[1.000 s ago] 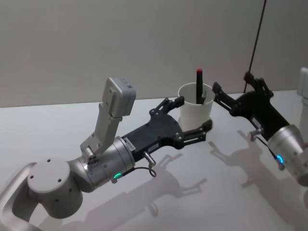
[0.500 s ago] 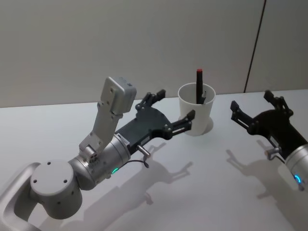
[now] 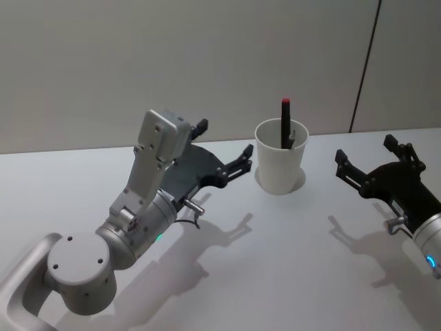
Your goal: Place the pen into the pen holder.
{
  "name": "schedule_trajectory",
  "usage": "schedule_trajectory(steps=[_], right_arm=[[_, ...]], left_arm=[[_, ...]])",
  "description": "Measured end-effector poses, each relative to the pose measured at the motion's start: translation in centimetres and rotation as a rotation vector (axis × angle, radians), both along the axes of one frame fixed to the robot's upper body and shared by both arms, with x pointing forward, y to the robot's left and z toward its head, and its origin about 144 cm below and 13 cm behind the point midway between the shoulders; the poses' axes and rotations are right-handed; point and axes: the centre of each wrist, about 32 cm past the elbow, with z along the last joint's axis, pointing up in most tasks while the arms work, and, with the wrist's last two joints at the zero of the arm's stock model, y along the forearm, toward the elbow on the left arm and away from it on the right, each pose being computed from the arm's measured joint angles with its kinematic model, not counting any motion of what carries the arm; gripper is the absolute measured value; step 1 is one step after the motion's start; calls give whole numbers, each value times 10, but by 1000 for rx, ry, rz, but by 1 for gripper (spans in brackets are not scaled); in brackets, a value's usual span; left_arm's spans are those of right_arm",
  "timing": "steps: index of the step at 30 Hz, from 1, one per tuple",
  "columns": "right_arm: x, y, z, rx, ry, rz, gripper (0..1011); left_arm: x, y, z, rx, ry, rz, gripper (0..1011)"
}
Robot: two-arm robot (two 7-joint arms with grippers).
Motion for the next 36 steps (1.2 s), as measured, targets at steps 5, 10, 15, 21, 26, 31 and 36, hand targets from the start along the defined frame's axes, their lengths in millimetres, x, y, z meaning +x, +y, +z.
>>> schedule_trajectory(steps=[5, 10, 15, 21, 26, 31, 36], right_arm=[[0, 0, 0, 0, 0, 0, 1001], [0, 0, 0, 0, 0, 1, 1001], [0, 0, 0, 0, 0, 1, 1002], [0, 0, 0, 0, -1, 1, 1001], [0, 0, 0, 0, -1, 1, 1001], [0, 0, 0, 0, -1, 1, 1001], [0, 0, 0, 0, 0, 1, 1001]], left_arm=[[0, 0, -1, 14, -18, 55, 1001], [0, 0, -3, 28, -38, 111, 1001], [0, 0, -3, 35, -49, 138, 1001], [0, 0, -3, 36, -50, 142, 1001], [0, 0, -3, 36, -50, 143, 1001], [0, 0, -4, 36, -50, 143, 1001], [0, 0, -4, 35, -50, 143, 1001]])
